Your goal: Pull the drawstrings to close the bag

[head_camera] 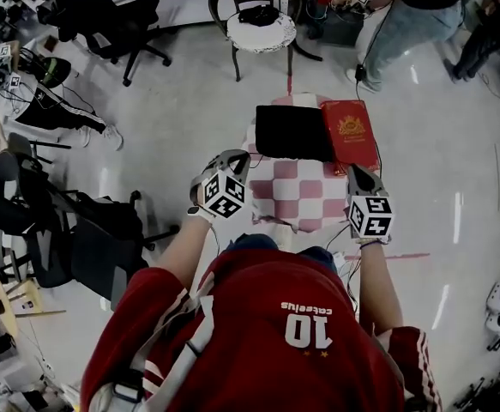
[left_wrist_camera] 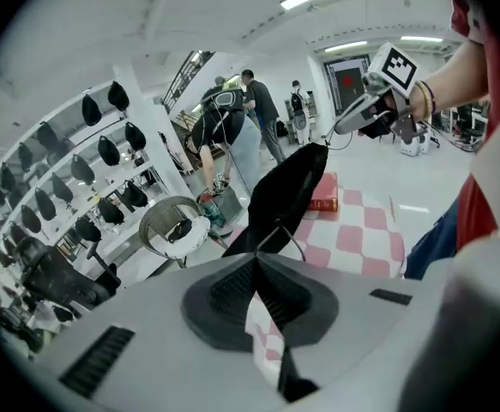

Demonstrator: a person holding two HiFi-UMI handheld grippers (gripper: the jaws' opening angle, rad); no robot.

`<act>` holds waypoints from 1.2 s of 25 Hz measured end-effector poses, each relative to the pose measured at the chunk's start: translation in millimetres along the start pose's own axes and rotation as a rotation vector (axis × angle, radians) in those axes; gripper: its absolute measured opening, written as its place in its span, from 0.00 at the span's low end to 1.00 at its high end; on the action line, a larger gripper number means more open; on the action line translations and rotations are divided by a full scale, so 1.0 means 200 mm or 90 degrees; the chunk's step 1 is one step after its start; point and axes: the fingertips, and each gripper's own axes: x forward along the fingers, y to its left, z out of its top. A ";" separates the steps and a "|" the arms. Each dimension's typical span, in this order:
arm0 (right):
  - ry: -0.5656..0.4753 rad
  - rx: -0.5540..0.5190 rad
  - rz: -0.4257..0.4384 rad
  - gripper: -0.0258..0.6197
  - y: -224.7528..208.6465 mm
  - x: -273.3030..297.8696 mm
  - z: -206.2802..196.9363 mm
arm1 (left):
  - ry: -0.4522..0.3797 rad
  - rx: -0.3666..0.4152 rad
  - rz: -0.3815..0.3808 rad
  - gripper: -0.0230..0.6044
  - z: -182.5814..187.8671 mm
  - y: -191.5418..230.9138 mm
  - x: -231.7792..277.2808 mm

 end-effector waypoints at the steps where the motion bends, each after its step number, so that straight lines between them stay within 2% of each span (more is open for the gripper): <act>1: -0.007 0.002 -0.001 0.06 0.01 -0.03 0.03 | -0.011 -0.010 0.005 0.05 0.03 0.02 -0.04; 6: -0.049 0.018 -0.023 0.06 0.03 -0.20 0.17 | -0.064 -0.039 0.034 0.05 0.17 0.09 -0.25; 12: -0.093 0.035 -0.063 0.06 0.00 -0.38 0.28 | -0.119 -0.043 0.095 0.05 0.32 0.19 -0.48; 16: -0.118 0.050 -0.094 0.06 -0.02 -0.49 0.33 | -0.149 -0.068 0.136 0.05 0.40 0.29 -0.62; 21: -0.129 0.065 -0.135 0.06 -0.07 -0.59 0.35 | -0.167 -0.090 0.175 0.05 0.47 0.38 -0.73; 30: -0.140 0.105 -0.216 0.06 -0.19 -0.71 0.35 | -0.170 -0.123 0.214 0.05 0.49 0.50 -0.84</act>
